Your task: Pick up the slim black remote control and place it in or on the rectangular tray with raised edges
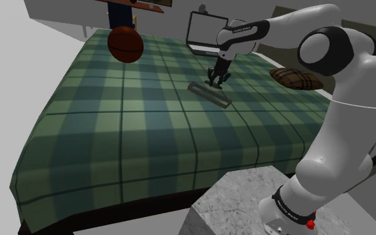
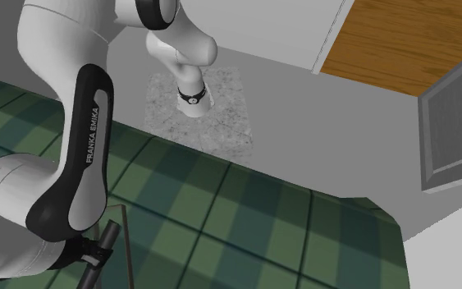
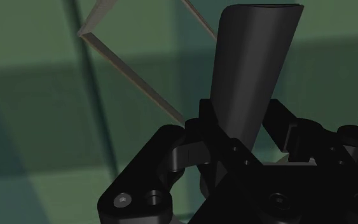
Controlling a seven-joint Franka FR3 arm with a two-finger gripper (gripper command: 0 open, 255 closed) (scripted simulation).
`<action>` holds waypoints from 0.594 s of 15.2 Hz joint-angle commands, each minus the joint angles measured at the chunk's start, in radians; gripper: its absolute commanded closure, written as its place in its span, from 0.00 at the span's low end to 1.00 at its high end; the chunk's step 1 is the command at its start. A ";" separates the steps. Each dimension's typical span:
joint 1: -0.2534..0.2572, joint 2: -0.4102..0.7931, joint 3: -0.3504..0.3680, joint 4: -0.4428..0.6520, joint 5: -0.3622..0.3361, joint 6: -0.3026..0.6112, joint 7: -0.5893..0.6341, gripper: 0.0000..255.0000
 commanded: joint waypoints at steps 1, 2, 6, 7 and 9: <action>0.000 0.010 0.001 -0.011 0.002 0.022 -0.002 1.00; 0.000 0.015 0.001 -0.018 0.002 0.034 -0.003 1.00; 0.000 0.031 0.002 -0.041 0.006 0.072 -0.007 1.00; 0.000 0.031 0.002 -0.041 0.006 0.072 -0.007 1.00; 0.000 0.031 0.002 -0.041 0.006 0.072 -0.007 1.00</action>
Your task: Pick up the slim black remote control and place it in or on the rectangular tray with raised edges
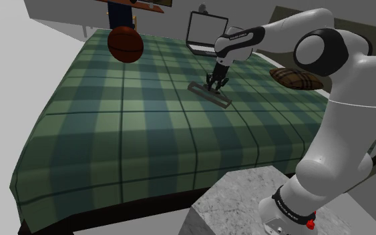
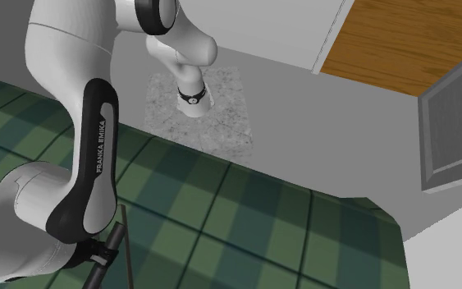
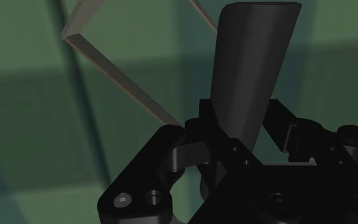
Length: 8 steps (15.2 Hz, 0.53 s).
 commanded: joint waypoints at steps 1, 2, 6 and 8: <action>0.000 0.000 0.000 -0.002 0.000 0.002 0.000 1.00; 0.000 0.000 0.000 -0.002 0.000 0.002 0.000 1.00; 0.000 0.000 0.000 -0.002 0.000 0.002 0.000 0.00; 0.000 0.000 0.000 -0.002 0.000 0.002 0.000 0.00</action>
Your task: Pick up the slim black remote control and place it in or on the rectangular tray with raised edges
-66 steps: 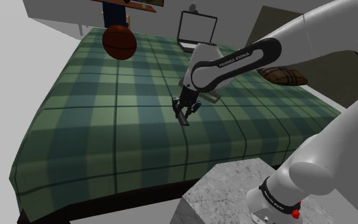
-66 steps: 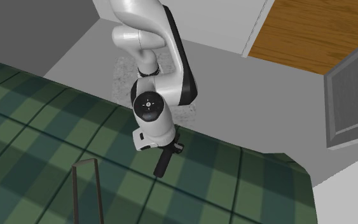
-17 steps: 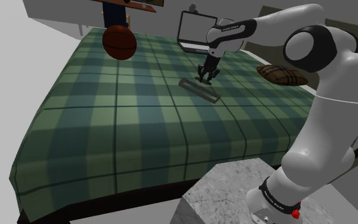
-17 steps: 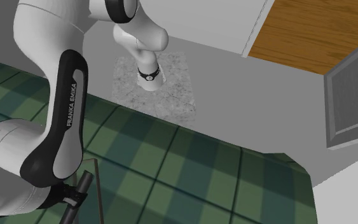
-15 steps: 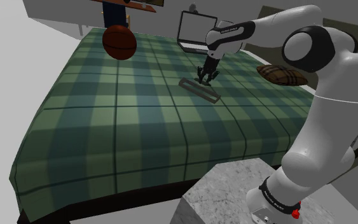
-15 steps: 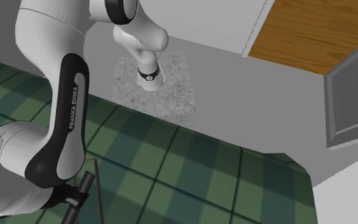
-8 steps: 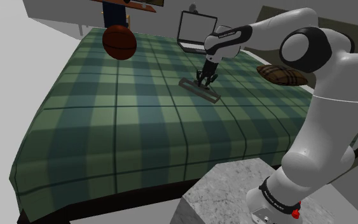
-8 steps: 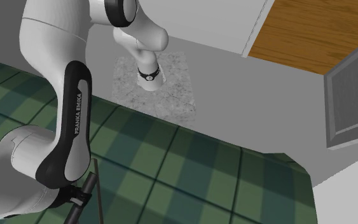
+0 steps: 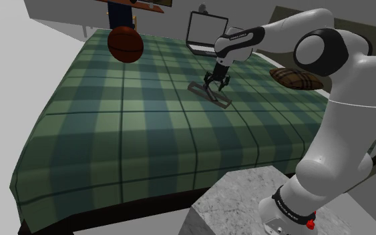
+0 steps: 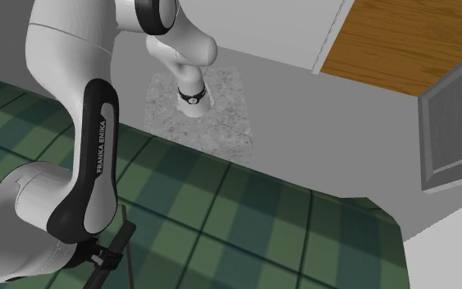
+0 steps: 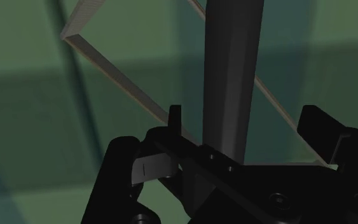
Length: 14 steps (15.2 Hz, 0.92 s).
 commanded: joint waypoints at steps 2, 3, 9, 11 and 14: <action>0.000 0.000 0.000 0.000 0.000 0.000 0.000 0.00; -0.001 -0.012 -0.001 0.016 -0.002 -0.028 0.002 0.00; -0.004 -0.041 -0.005 0.069 -0.007 -0.110 0.005 0.00; -0.004 -0.041 -0.005 0.069 -0.007 -0.110 0.005 0.00; -0.004 -0.041 -0.005 0.069 -0.007 -0.110 0.005 0.00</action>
